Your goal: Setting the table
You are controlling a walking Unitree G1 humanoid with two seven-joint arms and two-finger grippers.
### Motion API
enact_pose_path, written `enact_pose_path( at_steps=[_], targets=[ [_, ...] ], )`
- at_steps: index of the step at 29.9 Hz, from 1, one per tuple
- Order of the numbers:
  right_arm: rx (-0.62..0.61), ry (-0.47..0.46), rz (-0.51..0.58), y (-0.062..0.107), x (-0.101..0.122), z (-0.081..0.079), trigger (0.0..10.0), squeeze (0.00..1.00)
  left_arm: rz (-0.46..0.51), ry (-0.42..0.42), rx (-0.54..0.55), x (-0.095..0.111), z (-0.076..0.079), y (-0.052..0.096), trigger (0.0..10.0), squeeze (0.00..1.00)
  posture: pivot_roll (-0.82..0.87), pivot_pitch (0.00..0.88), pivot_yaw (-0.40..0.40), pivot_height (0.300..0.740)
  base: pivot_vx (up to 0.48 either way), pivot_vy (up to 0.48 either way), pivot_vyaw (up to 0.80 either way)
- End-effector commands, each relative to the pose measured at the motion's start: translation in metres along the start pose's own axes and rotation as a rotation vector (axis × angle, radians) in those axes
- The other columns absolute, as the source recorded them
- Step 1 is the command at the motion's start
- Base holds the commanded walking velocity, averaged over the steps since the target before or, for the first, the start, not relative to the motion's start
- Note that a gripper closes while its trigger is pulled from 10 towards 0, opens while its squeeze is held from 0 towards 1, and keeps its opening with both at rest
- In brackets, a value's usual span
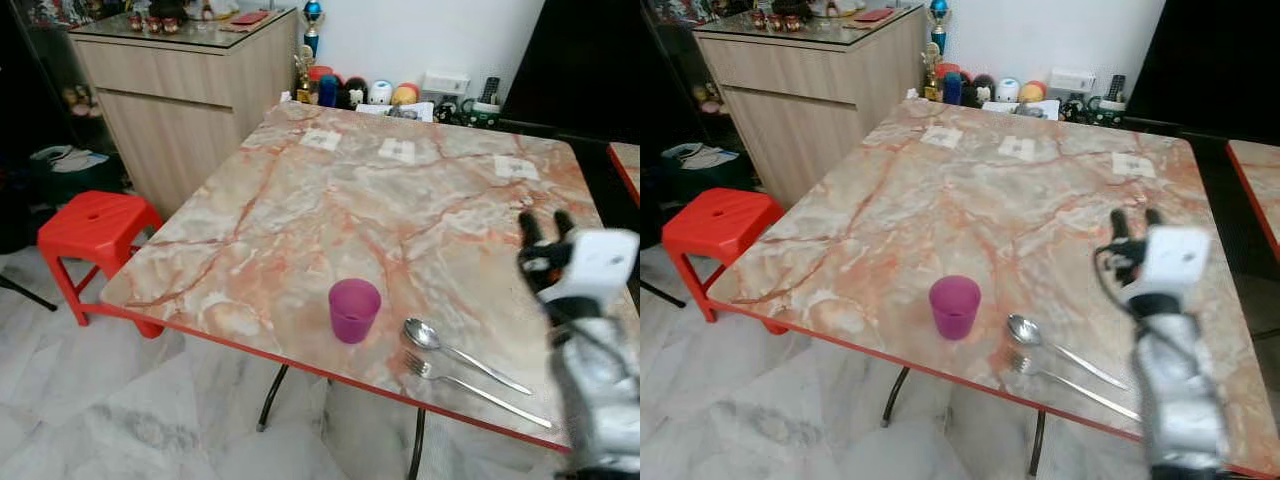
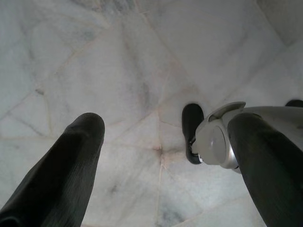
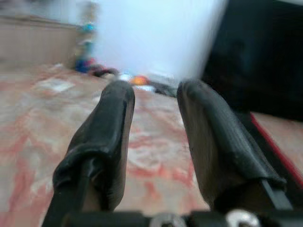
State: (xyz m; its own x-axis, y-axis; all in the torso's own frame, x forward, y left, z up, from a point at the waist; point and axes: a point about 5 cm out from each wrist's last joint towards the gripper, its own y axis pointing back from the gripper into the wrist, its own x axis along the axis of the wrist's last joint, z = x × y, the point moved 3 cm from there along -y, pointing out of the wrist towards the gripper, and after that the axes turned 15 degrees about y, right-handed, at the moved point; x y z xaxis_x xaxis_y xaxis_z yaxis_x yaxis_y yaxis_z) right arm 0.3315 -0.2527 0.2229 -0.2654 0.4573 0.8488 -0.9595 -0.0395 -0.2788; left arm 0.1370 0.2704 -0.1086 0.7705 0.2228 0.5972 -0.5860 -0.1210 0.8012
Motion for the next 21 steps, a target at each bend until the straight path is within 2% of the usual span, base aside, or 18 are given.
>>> enact_pose_path(
  at_steps=[1, 2, 3, 4, 6, 7, 8, 10, 13, 14, 16, 17, 19, 21],
  targets=[
    [0.122, 0.030, 0.030, 0.000, 0.007, 0.000, 10.0, 0.00, -0.022, -0.005, 0.002, -0.006, -0.001, 0.001, 10.0, 0.00, -0.02, 0.071, -0.011, 0.740, 0.000, 0.000, 0.00],
    [0.122, 0.030, 0.030, 0.000, 0.007, 0.000, 10.0, 0.00, -0.022, -0.005, 0.002, -0.006, -0.001, 0.001, 10.0, 0.00, -0.02, 0.071, -0.011, 0.740, 0.000, 0.000, 0.00],
    [0.208, 0.053, 0.031, 0.003, 0.007, -0.001, 10.0, 0.00, -0.022, -0.007, 0.000, -0.006, -0.001, 0.001, 10.0, 0.00, -0.02, 0.069, -0.009, 0.740, 0.000, 0.000, 0.00],
    [0.345, 0.064, 0.031, 0.010, 0.005, -0.007, 10.0, 0.00, -0.024, -0.008, -0.004, -0.006, 0.000, 0.001, 10.0, 0.00, -0.02, 0.063, -0.009, 0.740, 0.000, 0.000, 0.00],
    [0.446, 0.080, 0.009, 0.017, -0.001, -0.012, 10.0, 0.00, -0.026, -0.007, -0.008, -0.006, 0.000, 0.001, 10.0, 0.00, -0.02, 0.063, -0.009, 0.740, 0.000, 0.000, 0.00],
    [0.553, 0.091, -0.011, 0.025, -0.007, -0.019, 10.0, 0.00, -0.026, -0.007, -0.008, -0.006, 0.000, 0.001, 10.0, 0.00, -0.02, 0.061, -0.007, 0.740, 0.000, 0.000, 0.00],
    [0.578, 0.093, -0.014, 0.027, -0.008, -0.021, 10.0, 0.00, -0.026, -0.007, -0.008, -0.006, 0.001, 0.001, 10.0, 0.00, -0.02, 0.061, -0.007, 0.740, 0.000, 0.000, 0.00],
    [0.770, 0.079, -0.093, 0.044, -0.027, -0.036, 10.0, 0.00, -0.026, -0.008, -0.011, -0.006, 0.001, 0.001, 10.0, 0.00, -0.02, 0.055, -0.005, 0.740, 0.000, 0.000, 0.00],
    [0.851, 0.071, -0.112, 0.050, -0.033, -0.044, 10.0, 0.00, -0.026, -0.008, -0.011, -0.006, 0.001, 0.001, 10.0, 0.00, -0.01, 0.051, -0.006, 0.740, 0.000, 0.000, 0.00],
    [0.934, 0.051, -0.134, 0.057, -0.039, -0.053, 10.0, 0.00, -0.027, -0.008, -0.012, -0.006, 0.002, 0.001, 10.0, 0.00, 0.00, 0.047, -0.011, 0.740, 0.000, 0.000, 0.00],
    [0.980, 0.054, -0.170, 0.063, -0.048, -0.057, 10.0, 0.00, -0.028, -0.005, -0.012, -0.006, 0.002, 0.001, 10.0, 0.00, 0.00, 0.046, -0.014, 0.740, 0.000, 0.000, 0.00],
    [0.992, 0.027, -0.211, 0.067, -0.058, -0.059, 10.0, 0.00, -0.026, 0.001, -0.011, -0.006, 0.002, 0.001, 10.0, 0.00, 0.01, 0.043, -0.017, 0.740, 0.000, 0.000, 0.00],
    [1.010, 0.009, -0.227, 0.071, -0.062, -0.061, 10.0, 0.00, -0.026, 0.003, -0.011, -0.006, 0.002, 0.001, 10.0, 0.00, 0.01, 0.044, -0.016, 0.740, 0.000, 0.000, 0.00],
    [1.080, 0.010, -0.248, 0.081, -0.067, -0.066, 10.0, 0.00, -0.029, 0.003, -0.012, -0.007, 0.003, 0.001, 10.0, 0.00, 0.01, 0.045, -0.015, 0.740, 0.000, 0.000, 0.00]
  ],
)
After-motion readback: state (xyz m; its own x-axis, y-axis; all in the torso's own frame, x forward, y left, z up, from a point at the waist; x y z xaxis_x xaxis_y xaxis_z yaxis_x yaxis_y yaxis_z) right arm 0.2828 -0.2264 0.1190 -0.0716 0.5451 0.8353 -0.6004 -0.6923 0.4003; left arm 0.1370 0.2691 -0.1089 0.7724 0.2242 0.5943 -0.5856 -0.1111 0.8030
